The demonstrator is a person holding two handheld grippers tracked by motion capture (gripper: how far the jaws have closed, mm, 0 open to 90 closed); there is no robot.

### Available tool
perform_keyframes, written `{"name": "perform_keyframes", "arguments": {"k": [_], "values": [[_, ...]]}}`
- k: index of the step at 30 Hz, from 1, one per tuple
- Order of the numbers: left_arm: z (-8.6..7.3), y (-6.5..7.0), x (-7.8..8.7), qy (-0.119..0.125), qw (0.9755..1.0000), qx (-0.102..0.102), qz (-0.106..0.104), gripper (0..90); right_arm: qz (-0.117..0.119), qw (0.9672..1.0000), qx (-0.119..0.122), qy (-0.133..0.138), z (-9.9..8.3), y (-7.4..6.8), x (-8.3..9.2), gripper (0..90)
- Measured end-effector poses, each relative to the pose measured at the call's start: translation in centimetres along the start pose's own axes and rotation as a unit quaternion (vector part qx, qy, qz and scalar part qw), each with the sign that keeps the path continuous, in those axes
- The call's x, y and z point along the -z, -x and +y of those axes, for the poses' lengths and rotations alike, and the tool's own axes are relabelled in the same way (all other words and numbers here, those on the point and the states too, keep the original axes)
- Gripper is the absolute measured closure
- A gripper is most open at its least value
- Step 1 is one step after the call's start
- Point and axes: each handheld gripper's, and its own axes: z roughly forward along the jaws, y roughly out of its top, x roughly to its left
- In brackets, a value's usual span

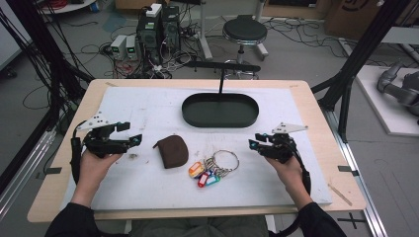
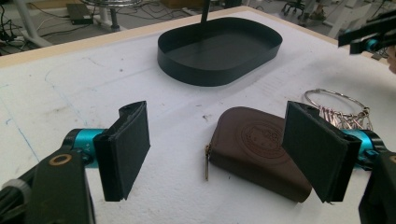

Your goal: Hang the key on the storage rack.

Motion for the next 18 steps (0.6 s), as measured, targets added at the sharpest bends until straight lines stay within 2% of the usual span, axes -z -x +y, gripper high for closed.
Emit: {"name": "perform_keyframes", "arguments": {"k": [4, 8, 13, 16, 18], "values": [[0.0, 0.0, 0.1, 0.002, 1.0000, 0.002, 0.001, 23.5, 0.024, 0.9992, 0.011, -0.031, -0.2, -1.0, -2.0, 65.9], [-0.1, 0.0, 0.4, 0.002, 1.0000, 0.002, 0.002, 23.5, 0.038, 0.9974, 0.019, -0.057, -0.3, -1.7, -3.5, 69.0], [-0.2, 0.0, 0.7, 0.006, 1.0000, 0.004, 0.004, 23.5, 0.035, 0.9955, 0.031, -0.082, -0.3, -2.6, -4.7, 69.7], [-0.3, 0.0, 1.0, 0.007, 0.9999, 0.007, 0.006, 23.5, 0.027, 0.9934, 0.043, -0.103, -0.4, -2.8, -5.4, 70.5], [-0.3, 0.0, 1.2, 0.008, 0.9999, 0.007, 0.008, 23.6, 0.016, 0.9925, 0.058, -0.107, -0.4, -3.1, -5.6, 74.1]]}}
